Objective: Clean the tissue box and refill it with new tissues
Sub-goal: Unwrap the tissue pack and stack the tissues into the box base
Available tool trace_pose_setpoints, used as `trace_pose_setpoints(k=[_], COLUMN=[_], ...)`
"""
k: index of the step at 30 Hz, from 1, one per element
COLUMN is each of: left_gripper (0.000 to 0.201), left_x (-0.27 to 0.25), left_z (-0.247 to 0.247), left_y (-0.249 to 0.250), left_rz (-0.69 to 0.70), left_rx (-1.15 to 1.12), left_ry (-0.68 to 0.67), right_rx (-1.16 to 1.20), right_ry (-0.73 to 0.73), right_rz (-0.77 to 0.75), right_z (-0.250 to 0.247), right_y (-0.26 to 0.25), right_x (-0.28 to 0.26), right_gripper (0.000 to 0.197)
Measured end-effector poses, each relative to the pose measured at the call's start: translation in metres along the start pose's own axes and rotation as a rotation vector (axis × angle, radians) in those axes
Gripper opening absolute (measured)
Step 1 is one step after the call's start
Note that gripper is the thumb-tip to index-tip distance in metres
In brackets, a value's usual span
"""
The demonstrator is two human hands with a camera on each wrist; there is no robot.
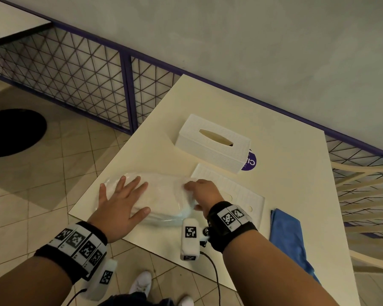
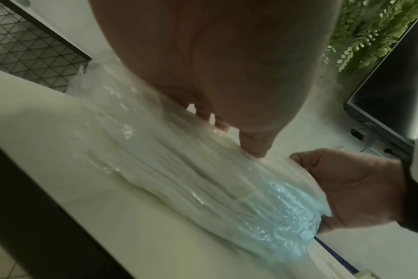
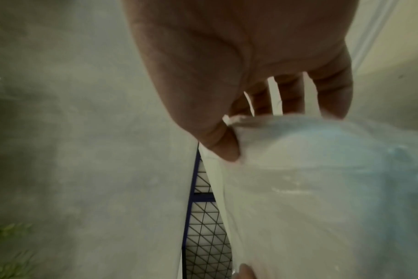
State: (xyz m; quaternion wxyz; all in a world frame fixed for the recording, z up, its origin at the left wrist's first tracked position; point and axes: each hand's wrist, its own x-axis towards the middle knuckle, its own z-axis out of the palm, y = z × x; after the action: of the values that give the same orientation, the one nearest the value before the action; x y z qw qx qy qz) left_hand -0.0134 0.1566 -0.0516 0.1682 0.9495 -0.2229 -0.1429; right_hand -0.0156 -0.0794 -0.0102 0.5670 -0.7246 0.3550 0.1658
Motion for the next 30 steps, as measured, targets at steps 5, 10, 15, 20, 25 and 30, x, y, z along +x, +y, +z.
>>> trace_pose_setpoints(k=[5,10,15,20,25,30], left_gripper=[0.103,0.092,0.088,0.086,0.08,0.061], left_x=[0.0,0.001,0.0,0.0,0.003,0.002], left_z=[0.003,0.0,0.001,0.002,0.0,-0.001], left_y=[-0.001,0.002,0.005,0.003,0.013,0.011], left_rz=[-0.034,-0.075,-0.066,-0.053,-0.09,-0.171], left_rx=[-0.069,-0.063,-0.072,-0.103,-0.107,-0.046], left_ry=[0.01,-0.01,-0.02,-0.055,-0.065,-0.099], right_rx=[0.166,0.305,0.287,0.239,0.333,0.312], right_ry=[0.101,0.118,0.002,0.173,0.222,0.092], right_rz=[0.052,0.136,0.157,0.019,0.076,0.059], right_z=[-0.016,-0.026,-0.022,-0.025,-0.028,-0.041], right_y=[0.014,0.022,0.034,0.039,0.036,0.038], right_x=[-0.002,-0.005,-0.014,0.003,-0.005,-0.017], right_gripper=[0.027,0.029,0.062,0.106,0.093,0.04])
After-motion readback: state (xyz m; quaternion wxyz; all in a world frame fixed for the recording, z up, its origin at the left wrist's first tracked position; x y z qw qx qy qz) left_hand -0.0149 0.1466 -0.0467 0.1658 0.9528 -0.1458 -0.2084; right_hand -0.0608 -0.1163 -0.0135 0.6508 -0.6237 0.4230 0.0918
